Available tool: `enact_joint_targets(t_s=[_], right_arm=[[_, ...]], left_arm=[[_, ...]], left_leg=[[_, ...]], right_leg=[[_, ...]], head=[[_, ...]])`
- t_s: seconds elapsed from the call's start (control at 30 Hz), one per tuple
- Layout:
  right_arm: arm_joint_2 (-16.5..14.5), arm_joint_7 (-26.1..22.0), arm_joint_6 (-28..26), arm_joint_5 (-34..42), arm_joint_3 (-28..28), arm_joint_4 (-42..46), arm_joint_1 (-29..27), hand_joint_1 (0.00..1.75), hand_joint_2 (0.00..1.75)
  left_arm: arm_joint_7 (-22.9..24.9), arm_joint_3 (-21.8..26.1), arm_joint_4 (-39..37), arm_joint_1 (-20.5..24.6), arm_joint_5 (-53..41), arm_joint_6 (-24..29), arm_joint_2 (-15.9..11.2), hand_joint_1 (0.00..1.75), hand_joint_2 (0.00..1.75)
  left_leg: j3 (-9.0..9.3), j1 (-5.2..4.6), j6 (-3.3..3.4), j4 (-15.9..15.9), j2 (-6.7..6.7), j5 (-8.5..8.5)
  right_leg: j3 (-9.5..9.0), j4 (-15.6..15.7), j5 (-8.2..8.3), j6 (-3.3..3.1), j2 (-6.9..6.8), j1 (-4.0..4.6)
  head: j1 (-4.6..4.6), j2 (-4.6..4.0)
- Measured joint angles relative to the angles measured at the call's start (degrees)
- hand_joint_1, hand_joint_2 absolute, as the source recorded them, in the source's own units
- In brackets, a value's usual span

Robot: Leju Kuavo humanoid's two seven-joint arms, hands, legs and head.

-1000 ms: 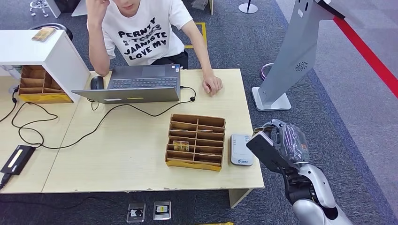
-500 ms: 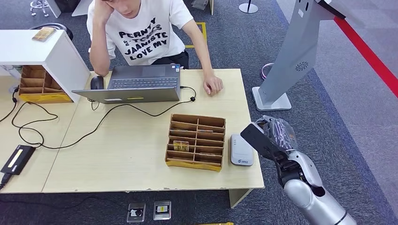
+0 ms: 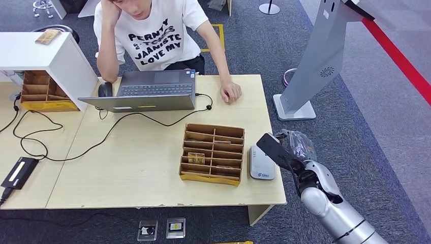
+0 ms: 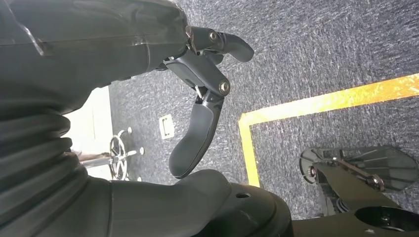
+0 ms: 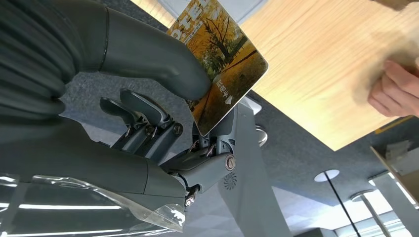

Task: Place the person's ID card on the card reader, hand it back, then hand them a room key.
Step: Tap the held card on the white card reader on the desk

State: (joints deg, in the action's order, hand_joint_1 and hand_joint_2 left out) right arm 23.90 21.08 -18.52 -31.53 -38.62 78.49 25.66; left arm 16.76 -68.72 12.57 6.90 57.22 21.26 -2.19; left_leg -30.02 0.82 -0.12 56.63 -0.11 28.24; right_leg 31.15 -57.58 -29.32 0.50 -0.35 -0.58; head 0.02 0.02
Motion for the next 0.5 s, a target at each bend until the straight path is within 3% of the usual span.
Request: enact_joint_targets(t_s=[0.5], right_arm=[[-0.27,0.36,-0.41,1.69,-3.26,-7.71,1.7,1.75,1.75]], left_arm=[[0.02,0.0,0.0,-0.01,-0.52,-0.15,-0.22,0.0,1.75]], left_leg=[[0.01,0.0,0.0,0.0,0.0,0.0]], right_leg=[[0.02,0.0,0.0,0.0,0.01,0.0]], head=[[-0.01,0.0]])
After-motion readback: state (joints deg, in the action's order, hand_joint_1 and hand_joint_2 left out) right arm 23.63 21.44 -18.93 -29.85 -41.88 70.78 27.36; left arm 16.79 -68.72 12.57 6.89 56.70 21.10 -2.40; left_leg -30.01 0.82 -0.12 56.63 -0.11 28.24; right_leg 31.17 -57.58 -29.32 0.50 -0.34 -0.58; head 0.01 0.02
